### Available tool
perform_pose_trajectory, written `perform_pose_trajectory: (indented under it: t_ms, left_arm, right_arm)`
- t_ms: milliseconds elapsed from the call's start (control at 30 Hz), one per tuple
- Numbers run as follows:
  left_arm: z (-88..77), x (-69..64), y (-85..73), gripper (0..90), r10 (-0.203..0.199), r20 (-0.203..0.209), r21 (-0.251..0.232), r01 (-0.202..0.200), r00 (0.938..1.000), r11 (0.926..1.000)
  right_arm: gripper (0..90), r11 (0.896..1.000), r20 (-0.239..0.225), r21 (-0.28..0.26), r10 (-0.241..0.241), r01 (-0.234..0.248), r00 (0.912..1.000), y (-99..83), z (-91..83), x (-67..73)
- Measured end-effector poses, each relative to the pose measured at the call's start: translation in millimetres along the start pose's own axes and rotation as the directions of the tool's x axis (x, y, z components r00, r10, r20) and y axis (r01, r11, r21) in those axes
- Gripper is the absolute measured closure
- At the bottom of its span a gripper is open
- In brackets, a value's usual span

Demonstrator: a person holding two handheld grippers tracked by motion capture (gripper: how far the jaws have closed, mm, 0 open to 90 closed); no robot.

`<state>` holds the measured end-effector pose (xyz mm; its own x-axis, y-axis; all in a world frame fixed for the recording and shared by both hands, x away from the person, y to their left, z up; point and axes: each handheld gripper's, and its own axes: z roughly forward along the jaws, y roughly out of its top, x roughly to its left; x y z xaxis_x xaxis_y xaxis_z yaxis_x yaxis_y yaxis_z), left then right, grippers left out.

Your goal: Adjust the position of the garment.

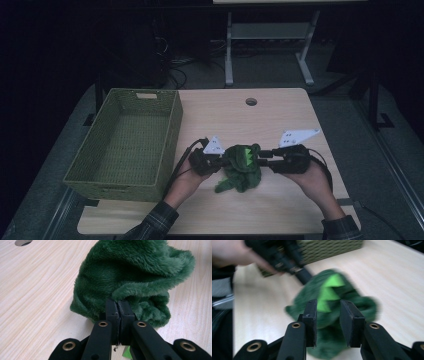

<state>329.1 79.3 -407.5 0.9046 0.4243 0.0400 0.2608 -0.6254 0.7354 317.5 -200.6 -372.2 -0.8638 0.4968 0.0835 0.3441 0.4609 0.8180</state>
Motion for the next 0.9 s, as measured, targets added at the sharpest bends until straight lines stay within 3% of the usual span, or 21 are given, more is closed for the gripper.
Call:
perform_pose_trajectory:
  t_ms: [100,233,400,467,500,567,733,900]
  left_arm:
    - [-0.3,0.2,0.1,88.7,0.004,-0.004,-0.001,-0.004,1.0,1.0]
    - [-1.1,1.6,-0.3,88.7,0.002,-0.003,-0.004,-0.002,1.0,1.0]
    - [-0.7,1.3,-0.5,88.6,-0.005,0.002,-0.007,0.005,1.0,1.0]
    - [-1.3,1.2,-0.4,88.6,-0.002,0.004,-0.003,0.002,1.0,1.0]
    - [-1.7,1.2,-0.4,88.6,0.0,0.003,-0.003,0.0,1.0,1.0]
    - [-3.0,1.2,-0.5,88.7,0.0,0.001,-0.008,0.0,1.0,1.0]
    - [-8.8,-1.5,-1.4,88.6,-0.003,0.005,-0.018,0.003,1.0,0.9998]
    - [-13.8,-13.4,-5.9,88.6,-0.003,0.025,-0.018,0.004,0.9997,0.9998]
  right_arm:
    - [63.6,1.0,0.038,0.01,0.027,-0.027,0.9989,7.6,3.6,-20.8]
    - [60.8,0.997,0.041,0.059,0.051,-0.053,0.9979,15.3,18.8,-37.8]
    - [59.3,0.992,0.014,0.115,0.042,-0.043,0.999,17.0,36.7,-45.7]
    - [68.1,0.988,0.013,0.145,0.049,-0.05,0.9987,16.6,41.8,-47.3]
    - [79.0,0.986,0.006,0.159,0.049,-0.05,0.9988,15.8,42.9,-47.3]
    - [86.9,0.987,0.023,0.16,0.021,-0.024,0.9995,14.1,40.8,-44.2]
    - [88.8,0.994,0.012,0.111,0.005,-0.006,0.9999,3.5,21.4,-30.5]
    - [89.0,0.997,-0.022,0.078,0.01,-0.008,0.9997,-18.1,6.2,-16.8]
